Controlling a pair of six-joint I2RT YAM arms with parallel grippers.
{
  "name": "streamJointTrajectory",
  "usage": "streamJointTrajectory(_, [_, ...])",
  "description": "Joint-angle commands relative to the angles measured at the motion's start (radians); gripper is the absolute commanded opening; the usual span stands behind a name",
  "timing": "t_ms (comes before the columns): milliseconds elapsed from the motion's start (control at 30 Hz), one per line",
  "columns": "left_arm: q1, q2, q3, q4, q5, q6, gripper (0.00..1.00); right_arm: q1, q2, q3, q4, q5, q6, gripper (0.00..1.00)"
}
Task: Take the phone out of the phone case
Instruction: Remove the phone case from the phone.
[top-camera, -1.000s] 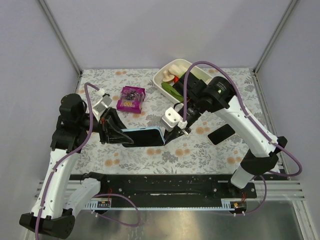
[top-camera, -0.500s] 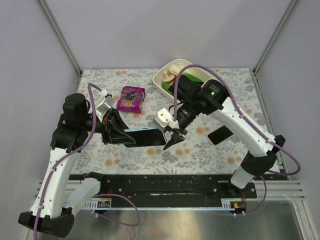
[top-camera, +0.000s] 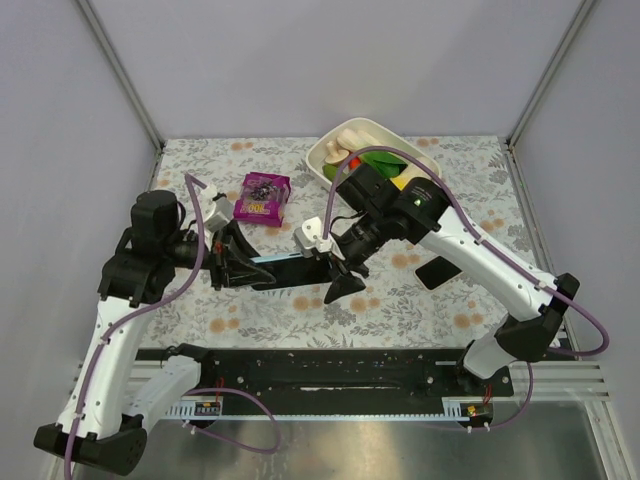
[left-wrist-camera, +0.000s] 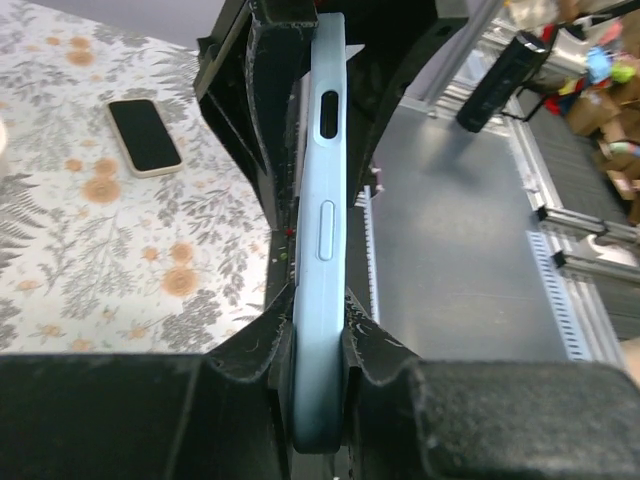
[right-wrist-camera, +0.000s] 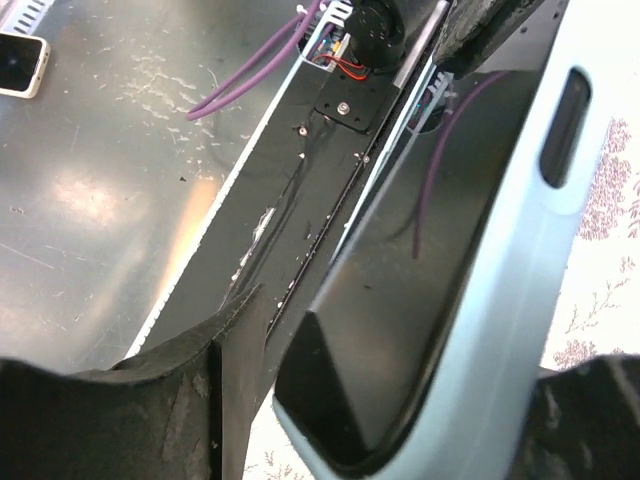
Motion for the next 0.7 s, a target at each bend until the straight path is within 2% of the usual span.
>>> streamJointTrajectory(0, [0.013,0.000,0.071,-0.075,-0.165,0.167,0.00,0.024,-0.055,-0.028,0.093,0.033,0.115,0.58])
streamJointTrajectory(133, [0.011,0.000,0.084,-0.147,-0.182,0.252,0.00,-0.009,-0.080,-0.071,0.156,0.024,0.182,0.63])
streamJointTrajectory(333, [-0.001,-0.009,0.042,-0.150,-0.159,0.267,0.00,-0.023,-0.075,-0.085,0.274,0.046,0.331,0.68])
streamJointTrajectory(567, [-0.099,-0.008,0.035,-0.201,-0.254,0.329,0.00,-0.023,-0.011,-0.001,0.298,0.062,0.408,0.73])
streamJointTrajectory(667, [-0.127,0.001,0.044,-0.201,-0.272,0.326,0.00,-0.023,0.031,0.037,0.283,0.067,0.414,0.71])
